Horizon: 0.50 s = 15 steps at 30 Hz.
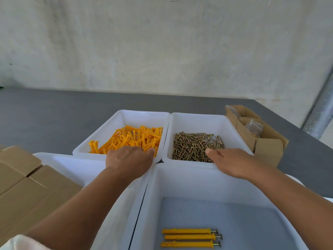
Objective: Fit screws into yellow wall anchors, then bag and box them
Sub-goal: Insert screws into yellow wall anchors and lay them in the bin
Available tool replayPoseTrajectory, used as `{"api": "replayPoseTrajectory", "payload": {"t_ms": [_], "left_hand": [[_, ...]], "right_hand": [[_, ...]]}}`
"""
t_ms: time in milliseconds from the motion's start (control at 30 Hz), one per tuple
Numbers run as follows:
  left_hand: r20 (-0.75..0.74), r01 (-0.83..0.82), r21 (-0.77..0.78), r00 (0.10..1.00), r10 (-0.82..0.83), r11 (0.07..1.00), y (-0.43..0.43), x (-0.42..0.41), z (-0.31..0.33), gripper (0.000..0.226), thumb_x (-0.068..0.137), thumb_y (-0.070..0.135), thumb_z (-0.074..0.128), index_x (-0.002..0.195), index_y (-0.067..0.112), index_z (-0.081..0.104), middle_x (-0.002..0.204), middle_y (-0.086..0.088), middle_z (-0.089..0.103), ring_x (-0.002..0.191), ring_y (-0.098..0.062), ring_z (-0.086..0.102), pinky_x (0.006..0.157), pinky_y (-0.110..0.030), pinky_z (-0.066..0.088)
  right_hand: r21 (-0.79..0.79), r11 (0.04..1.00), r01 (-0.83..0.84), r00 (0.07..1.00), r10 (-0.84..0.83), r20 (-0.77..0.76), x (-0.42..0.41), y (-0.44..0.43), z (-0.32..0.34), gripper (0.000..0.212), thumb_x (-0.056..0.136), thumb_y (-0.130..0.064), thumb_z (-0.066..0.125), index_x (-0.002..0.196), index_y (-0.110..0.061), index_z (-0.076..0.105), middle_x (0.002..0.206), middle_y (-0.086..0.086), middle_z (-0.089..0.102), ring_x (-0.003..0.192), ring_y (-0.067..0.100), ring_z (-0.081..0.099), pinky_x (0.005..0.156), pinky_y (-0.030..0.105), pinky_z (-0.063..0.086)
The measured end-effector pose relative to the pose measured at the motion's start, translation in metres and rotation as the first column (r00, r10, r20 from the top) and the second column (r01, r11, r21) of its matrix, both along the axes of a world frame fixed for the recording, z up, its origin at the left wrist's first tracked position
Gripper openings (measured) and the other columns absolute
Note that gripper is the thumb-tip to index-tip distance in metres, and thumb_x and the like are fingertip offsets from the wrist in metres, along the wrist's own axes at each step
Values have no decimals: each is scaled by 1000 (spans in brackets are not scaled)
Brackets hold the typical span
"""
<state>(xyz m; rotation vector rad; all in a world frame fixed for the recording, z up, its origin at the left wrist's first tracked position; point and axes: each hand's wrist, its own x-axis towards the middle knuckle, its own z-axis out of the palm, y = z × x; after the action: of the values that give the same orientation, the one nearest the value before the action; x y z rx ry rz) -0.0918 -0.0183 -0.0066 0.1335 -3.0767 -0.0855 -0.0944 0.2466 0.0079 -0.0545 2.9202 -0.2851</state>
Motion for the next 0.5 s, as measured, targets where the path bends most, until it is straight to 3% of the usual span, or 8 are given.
{"api": "replayPoseTrajectory", "payload": {"t_ms": [67, 133, 233, 367, 500], "left_hand": [[-14, 9, 16, 1000, -9, 1000, 0, 0, 1, 55, 101, 53, 18, 96, 25, 65, 87, 5, 58, 85, -18, 51, 75, -35, 35], [-41, 17, 33, 999, -15, 999, 0, 0, 1, 47, 101, 46, 23, 92, 24, 63, 78, 7, 54, 82, -16, 51, 74, -35, 35], [-89, 1, 48, 996, 3, 999, -1, 0, 1, 37, 99, 36, 30, 81, 22, 59, 73, 7, 51, 78, -16, 51, 71, -33, 36], [-131, -36, 109, 990, 51, 993, 0, -1, 1, 33, 96, 32, 37, 72, 20, 56, 73, 3, 55, 72, -15, 53, 63, -30, 36], [-193, -53, 148, 978, 81, 988, 1, 0, 1, 29, 92, 29, 42, 74, 17, 61, 75, 1, 60, 72, -18, 56, 57, -27, 36]], "right_hand": [[44, 999, -10, 996, 6, 94, -5, -4, 2, 73, 98, -64, 5, 148, -25, 42, 153, 7, 40, 140, 28, 36, 111, 39, 30], [31, 1000, 3, 988, -8, 156, -9, -7, 4, 73, 98, -65, 8, 152, -23, 33, 160, 7, 27, 145, 27, 27, 114, 37, 24], [-4, 1000, 26, 981, -24, 192, -12, -6, 5, 68, 100, -62, 18, 151, -22, 35, 161, 5, 26, 146, 25, 26, 115, 36, 22], [-21, 1000, -5, 982, 9, 187, -12, -8, 7, 51, 103, -49, 27, 130, -19, 58, 145, 6, 48, 120, 23, 47, 94, 31, 32], [-4, 997, -83, 975, 82, 205, -11, -9, 7, 36, 106, -34, 25, 105, -23, 60, 129, 1, 56, 100, 16, 46, 85, 30, 31]]}}
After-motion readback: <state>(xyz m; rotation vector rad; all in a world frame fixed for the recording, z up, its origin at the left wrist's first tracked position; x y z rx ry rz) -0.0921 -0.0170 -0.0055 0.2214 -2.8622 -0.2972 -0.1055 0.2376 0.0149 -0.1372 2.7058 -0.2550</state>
